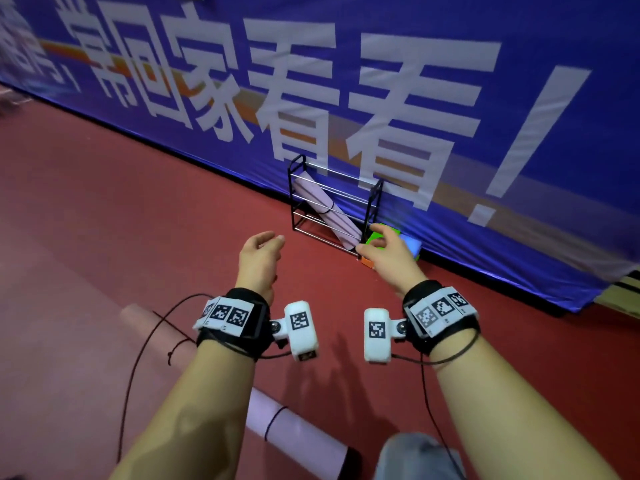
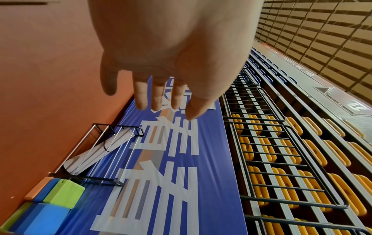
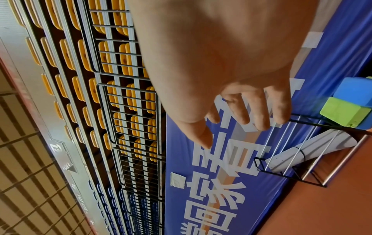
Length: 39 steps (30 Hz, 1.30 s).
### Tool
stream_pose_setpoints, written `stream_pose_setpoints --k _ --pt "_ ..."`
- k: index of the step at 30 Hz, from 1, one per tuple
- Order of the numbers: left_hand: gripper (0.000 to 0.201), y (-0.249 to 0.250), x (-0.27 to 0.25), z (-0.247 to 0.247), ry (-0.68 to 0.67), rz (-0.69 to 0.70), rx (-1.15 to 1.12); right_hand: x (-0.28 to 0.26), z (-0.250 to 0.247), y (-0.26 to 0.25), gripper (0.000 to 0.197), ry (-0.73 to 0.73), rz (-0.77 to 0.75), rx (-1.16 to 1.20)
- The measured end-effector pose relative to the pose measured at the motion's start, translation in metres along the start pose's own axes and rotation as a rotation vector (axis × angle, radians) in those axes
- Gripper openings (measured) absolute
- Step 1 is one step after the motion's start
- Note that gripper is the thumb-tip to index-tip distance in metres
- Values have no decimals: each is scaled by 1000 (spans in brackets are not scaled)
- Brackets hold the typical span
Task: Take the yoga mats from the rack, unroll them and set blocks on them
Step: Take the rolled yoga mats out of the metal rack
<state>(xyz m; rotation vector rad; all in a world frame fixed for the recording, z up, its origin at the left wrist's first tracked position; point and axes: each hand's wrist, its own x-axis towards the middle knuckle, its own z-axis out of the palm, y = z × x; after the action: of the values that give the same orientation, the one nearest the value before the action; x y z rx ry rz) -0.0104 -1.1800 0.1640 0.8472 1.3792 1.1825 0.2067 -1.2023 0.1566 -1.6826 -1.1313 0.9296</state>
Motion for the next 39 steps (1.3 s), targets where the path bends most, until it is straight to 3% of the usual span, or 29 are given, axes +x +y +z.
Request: stream_pose_setpoints --k 8,13,24,31,39 --pt "30 21 81 19 -90 -26 27 68 14 -25 52 27 -3 -37" --pt "26 31 154 52 -133 -42 67 145 31 -20 54 34 35 3" --pt "6 69 378 185 -77 -61 100 421 33 -17 53 -31 84 40" --pt "12 104 485 244 -45 -46 68 546 26 -37 49 -39 126 53" --pt "13 91 637 289 -164 -156 122 675 61 -28 48 -23 204 20"
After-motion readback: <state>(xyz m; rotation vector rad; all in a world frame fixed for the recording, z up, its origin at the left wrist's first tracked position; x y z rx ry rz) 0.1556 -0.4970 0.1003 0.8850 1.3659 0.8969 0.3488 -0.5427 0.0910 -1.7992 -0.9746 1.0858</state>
